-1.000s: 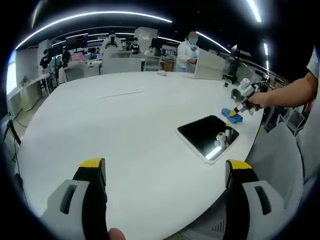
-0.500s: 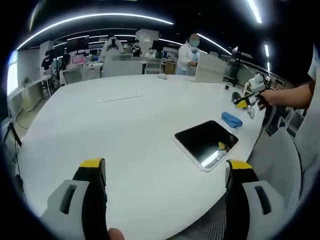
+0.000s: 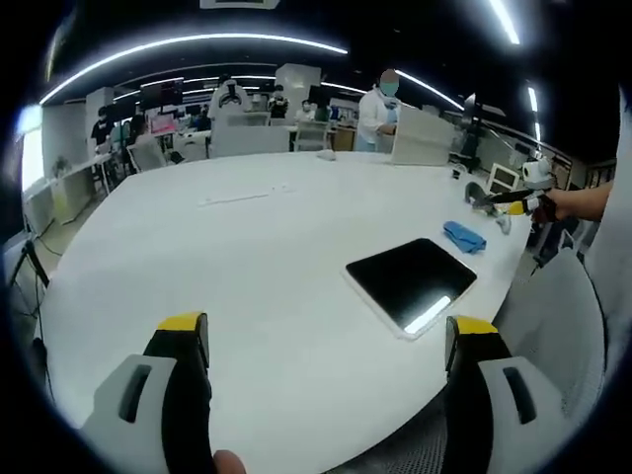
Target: Wipe the mirror surface with the cleaning cloth until all visible marks leave the cleaned area.
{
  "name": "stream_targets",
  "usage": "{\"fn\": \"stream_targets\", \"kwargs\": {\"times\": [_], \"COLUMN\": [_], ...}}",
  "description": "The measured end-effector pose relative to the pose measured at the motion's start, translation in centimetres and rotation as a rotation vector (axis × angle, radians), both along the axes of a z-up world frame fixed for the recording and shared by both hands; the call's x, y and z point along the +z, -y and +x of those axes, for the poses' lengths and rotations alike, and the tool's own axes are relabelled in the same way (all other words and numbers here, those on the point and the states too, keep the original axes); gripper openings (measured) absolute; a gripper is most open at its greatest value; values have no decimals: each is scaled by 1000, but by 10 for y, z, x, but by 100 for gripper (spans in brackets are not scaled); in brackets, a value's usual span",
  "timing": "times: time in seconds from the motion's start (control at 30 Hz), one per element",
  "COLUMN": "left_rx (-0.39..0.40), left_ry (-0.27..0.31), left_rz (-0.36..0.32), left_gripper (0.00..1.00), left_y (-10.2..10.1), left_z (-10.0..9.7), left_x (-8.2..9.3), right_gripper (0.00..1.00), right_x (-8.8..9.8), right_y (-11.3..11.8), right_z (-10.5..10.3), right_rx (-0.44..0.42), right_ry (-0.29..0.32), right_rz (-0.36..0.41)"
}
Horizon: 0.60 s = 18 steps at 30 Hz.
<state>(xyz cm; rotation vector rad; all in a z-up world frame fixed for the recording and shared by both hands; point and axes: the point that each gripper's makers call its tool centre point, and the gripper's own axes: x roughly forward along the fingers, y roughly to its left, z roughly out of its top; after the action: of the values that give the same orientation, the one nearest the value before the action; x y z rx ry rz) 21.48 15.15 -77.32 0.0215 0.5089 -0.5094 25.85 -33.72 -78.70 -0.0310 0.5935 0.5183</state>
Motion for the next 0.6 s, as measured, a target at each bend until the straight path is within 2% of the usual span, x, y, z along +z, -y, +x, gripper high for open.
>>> {"fn": "stream_targets", "kwargs": {"times": [0.13,0.27,0.5,0.6], "left_rx": [10,11,10,26], "left_ry": [-4,7,-3,2], "left_rz": [2,-7,-11,-16], "left_gripper": [99,99,99,99], "left_y": [0,5,16,22], "left_z": [1,4,5,4], "left_x": [-7,-4,-8,-5], "right_gripper": [98,98,98,98], "right_x": [-9,-17,-20,-18], "right_y": [6,5,9,10], "right_z": [-10,-20,-20,-19], "right_rx": [1,-10,-31,-31], "right_ry": [18,-24,-32,-18], "right_rz": [1,19,19,16]}}
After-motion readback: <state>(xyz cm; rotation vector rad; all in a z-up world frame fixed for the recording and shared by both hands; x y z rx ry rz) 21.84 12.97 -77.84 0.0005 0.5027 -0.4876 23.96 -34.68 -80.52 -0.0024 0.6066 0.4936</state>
